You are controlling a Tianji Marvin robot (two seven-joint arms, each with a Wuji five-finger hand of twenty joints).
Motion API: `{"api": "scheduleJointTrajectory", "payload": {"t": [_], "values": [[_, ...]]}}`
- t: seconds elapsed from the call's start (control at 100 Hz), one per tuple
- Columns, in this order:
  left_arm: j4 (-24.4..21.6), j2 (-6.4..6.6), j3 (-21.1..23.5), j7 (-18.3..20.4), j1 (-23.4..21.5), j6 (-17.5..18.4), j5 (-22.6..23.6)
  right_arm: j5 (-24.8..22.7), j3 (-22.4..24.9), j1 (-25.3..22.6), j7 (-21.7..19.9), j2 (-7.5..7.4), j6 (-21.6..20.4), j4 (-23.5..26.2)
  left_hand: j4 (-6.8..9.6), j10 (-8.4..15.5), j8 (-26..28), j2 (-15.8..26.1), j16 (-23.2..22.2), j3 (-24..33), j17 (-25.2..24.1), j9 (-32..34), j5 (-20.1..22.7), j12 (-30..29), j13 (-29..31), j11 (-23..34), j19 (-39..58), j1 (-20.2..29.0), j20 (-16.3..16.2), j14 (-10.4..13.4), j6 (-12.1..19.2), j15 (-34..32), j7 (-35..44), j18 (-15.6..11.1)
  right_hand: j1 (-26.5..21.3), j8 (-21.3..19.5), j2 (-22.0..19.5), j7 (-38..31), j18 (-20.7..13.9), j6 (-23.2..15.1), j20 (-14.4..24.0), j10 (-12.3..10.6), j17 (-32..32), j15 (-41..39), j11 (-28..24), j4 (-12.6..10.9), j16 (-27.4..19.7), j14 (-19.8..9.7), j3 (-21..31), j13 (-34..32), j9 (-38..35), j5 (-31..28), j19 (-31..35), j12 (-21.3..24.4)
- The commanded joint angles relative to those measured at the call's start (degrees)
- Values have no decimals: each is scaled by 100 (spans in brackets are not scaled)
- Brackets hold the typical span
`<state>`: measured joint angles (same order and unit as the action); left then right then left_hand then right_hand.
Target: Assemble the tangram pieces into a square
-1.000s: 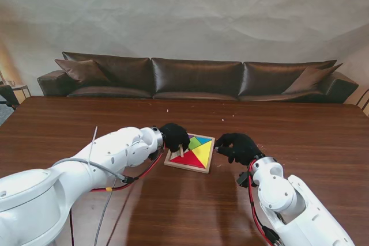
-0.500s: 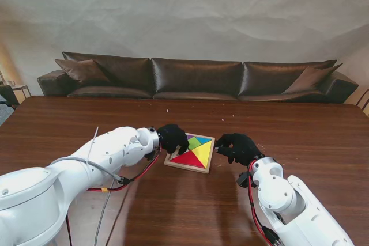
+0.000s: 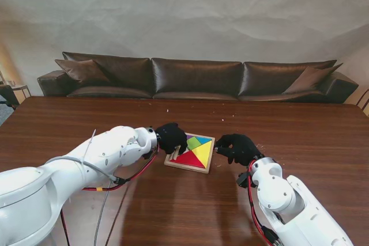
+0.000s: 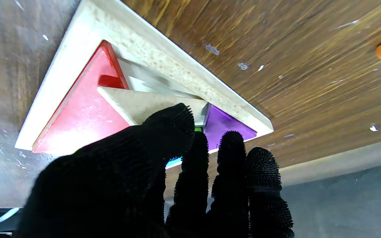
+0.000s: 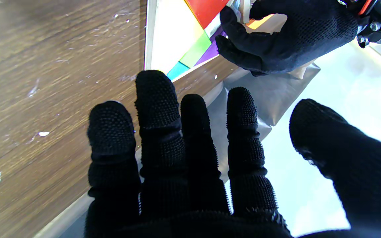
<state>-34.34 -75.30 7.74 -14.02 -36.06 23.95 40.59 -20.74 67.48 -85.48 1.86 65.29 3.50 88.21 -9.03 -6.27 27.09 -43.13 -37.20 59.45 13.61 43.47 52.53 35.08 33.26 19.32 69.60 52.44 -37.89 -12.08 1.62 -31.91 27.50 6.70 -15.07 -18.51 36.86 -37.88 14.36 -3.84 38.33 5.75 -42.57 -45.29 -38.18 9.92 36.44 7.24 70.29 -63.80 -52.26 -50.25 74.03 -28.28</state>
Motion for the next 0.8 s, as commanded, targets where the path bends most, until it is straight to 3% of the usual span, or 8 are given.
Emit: {"api": "scheduleJointTrajectory", "payload": {"t": [0.0,0.25,0.46,0.59,0.79], "values": [[-22,24,-7,144,-17,-6,38,18,-14,-13,-86,25,-1,-5,185,-83,-515,133,61,174,-153,-259,-295,-147,-197,-115,-152,-105,-42,18,-139,83,-828,-155,-45,91,-42,-85,65,-18,-68,104,709,-71,-62,63,-14,14,-50,-208,-99,-87,147,13],[-83,69,-38,140,5,7,110,48,-18,-5,-89,28,6,-23,180,-149,-686,190,230,146,-412,-592,-556,-667,-541,-521,-341,-192,46,67,-177,295,-1164,-178,-59,113,-7,-94,73,-25,-69,98,709,-68,-67,77,-15,17,-46,-205,-106,-87,148,11],[-170,132,4,106,-18,-57,171,58,-26,10,-97,28,-10,-50,180,-252,-1065,377,326,63,-576,-745,-1067,-875,-707,-626,-450,-315,94,11,-380,394,-1698,-147,-68,133,-11,-104,60,-14,-71,103,697,-73,-64,92,-13,7,-42,-224,-133,-89,151,14],[-467,313,198,135,-80,-146,287,70,-31,20,-93,31,-17,-69,176,-238,-1125,537,319,20,-520,-620,-999,-874,-613,-578,-424,-410,88,-26,-402,350,-1686,-107,-71,139,-12,-106,73,-4,-73,109,702,-72,-62,86,-13,25,-38,-227,-139,-83,149,14],[-1160,753,899,394,-368,-227,487,82,-41,34,-88,34,-23,-92,183,-154,-832,981,11,-301,-201,-50,-553,-315,-145,-46,121,-655,-189,-111,-363,-99,-1121,48,-54,139,-47,-97,83,-2,-74,110,705,-69,-57,62,-11,38,-42,-217,-136,-68,148,14]]}}
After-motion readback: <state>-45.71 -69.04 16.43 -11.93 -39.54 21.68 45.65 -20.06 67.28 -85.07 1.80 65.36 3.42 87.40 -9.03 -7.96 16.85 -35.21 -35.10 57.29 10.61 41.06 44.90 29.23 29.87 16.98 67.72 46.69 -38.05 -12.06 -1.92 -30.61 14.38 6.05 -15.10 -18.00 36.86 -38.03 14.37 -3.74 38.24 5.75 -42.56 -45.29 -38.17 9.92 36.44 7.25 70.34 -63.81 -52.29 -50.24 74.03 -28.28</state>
